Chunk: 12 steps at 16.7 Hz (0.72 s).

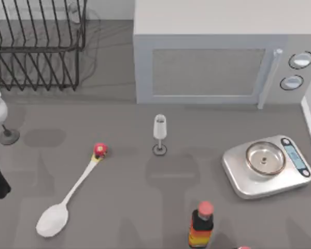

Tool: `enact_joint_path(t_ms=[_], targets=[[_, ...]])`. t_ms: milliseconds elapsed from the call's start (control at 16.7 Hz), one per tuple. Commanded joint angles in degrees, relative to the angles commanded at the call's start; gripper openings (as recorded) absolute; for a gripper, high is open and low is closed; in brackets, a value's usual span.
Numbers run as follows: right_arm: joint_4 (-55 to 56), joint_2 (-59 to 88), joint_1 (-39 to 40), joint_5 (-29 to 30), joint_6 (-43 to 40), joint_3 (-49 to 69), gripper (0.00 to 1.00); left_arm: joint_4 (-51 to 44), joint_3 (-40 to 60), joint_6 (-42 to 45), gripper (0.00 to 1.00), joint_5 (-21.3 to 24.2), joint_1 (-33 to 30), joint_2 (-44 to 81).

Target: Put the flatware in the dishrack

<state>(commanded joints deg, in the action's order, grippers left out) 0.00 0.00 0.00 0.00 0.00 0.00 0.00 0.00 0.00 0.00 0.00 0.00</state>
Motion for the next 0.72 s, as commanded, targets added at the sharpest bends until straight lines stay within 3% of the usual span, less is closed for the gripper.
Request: enact_joint_path(t_ms=[360, 720], targets=[[0.00, 0.00, 0.00, 0.00, 0.00, 0.00, 1.00, -4.41, 5.77, 0.14, 1.00, 0.23, -2.10, 6.05], [0.00, 0.00, 0.00, 0.00, 0.00, 0.00, 1.00, -20.58, 25.60, 0.82, 1.00, 0.16, -8.69, 33.08]])
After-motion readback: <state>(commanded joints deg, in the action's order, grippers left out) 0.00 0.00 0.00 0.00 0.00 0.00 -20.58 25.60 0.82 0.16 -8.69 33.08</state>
